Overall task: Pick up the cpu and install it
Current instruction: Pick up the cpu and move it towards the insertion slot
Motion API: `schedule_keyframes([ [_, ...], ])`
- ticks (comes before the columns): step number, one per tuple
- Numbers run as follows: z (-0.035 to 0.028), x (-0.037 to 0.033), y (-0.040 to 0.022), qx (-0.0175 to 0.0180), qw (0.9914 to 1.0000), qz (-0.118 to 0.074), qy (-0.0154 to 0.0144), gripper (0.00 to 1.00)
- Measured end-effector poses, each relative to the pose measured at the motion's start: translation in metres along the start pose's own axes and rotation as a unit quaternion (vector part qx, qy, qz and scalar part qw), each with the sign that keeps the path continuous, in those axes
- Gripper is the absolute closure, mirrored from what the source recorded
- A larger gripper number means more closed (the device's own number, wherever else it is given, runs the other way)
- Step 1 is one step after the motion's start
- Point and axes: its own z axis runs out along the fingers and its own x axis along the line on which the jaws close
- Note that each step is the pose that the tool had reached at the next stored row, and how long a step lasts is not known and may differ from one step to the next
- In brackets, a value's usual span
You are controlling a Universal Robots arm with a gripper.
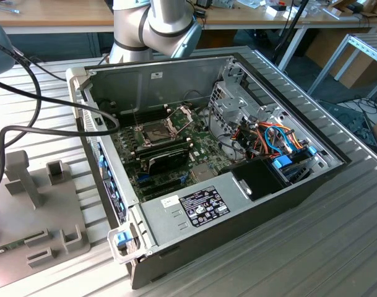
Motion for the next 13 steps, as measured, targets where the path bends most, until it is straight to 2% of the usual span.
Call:
schedule_keyframes([
  [3, 0.0005, 0.0000, 0.0001, 0.0003, 0.99989, -0.015, -0.0002, 0.44],
  [13, 0.0026, -0.0001, 0.0001, 0.0004, 0.99985, -0.017, -0.0003, 0.44],
])
